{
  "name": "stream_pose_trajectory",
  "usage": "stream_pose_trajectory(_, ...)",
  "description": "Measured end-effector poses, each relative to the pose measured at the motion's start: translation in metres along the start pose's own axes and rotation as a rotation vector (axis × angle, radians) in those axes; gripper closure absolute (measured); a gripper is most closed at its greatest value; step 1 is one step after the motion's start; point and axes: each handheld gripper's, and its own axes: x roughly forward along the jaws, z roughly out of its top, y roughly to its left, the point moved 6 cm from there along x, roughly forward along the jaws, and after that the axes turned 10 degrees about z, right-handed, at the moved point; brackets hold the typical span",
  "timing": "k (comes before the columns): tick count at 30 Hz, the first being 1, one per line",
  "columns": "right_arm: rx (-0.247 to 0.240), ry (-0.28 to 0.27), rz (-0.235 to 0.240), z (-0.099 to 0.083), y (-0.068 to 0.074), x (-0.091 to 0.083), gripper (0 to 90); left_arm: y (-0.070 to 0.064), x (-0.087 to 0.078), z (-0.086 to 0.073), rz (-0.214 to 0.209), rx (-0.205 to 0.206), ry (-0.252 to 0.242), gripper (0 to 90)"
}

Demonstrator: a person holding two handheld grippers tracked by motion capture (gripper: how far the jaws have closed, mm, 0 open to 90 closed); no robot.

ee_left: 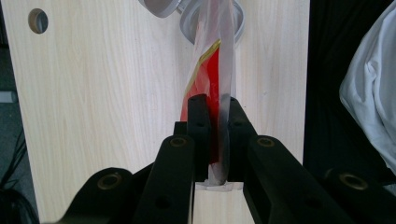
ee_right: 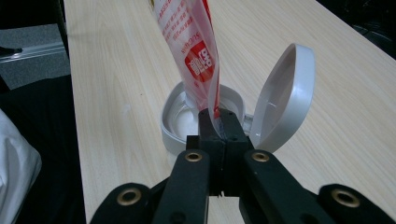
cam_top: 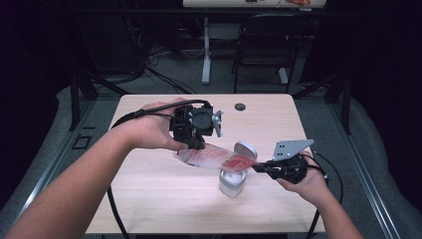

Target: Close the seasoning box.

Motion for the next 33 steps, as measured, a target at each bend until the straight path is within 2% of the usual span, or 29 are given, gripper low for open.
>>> stream_pose_trajectory(33, -0.002, -0.004, 0.001, 0.0010, 0.0007, -0.0012, 90.0, 0.0011, -0.0030, 0.0014, 0.010, 0.007, 0.005, 84.7)
